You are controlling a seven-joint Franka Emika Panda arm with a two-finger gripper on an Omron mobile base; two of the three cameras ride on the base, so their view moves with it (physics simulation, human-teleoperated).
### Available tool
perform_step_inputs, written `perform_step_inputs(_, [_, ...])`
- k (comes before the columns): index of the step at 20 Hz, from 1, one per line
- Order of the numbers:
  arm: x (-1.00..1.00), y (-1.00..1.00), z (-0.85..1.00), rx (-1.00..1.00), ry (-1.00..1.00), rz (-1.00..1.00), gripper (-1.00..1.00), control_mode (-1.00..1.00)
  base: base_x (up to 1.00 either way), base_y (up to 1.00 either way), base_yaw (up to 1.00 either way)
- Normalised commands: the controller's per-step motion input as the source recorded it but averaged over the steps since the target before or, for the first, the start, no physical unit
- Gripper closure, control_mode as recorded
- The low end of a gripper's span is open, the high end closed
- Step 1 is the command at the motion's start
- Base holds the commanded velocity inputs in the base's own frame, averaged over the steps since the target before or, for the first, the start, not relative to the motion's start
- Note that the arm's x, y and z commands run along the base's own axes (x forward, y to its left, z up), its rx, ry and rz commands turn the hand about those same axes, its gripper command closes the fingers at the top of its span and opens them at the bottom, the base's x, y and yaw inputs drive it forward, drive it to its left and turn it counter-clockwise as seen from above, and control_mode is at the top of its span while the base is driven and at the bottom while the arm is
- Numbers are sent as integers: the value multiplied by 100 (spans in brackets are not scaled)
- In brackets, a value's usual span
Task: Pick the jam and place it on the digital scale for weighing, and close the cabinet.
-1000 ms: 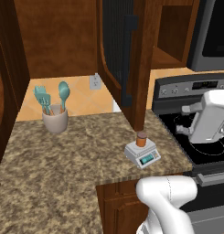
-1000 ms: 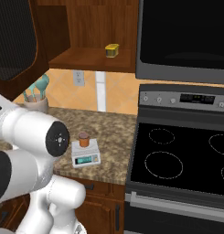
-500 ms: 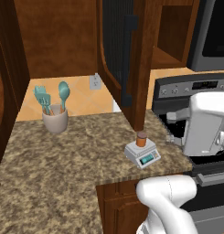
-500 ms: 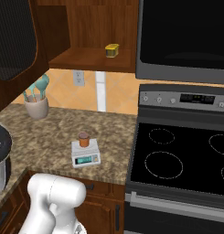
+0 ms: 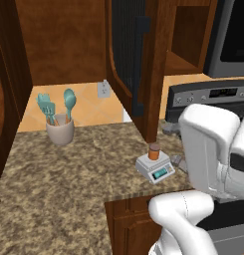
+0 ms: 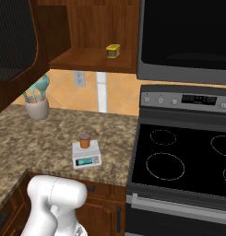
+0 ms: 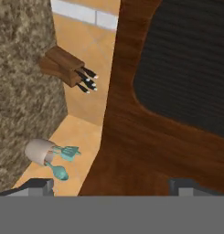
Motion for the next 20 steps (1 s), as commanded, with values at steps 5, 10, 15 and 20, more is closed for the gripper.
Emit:
perform_step_inputs(5, [7,-6,-70,47,-31,-12,-100,-100,0,0,0])
perform_step_inputs(10, [60,-1,-82,28,-20,-1,-100,-100,0,0,0])
perform_step_inputs(15, [100,45,-69,8,-1,-9,-100,-100,0,0,0])
perform_step_inputs(20, [59,76,-64,4,-10,-22,-100,-100,0,0,0])
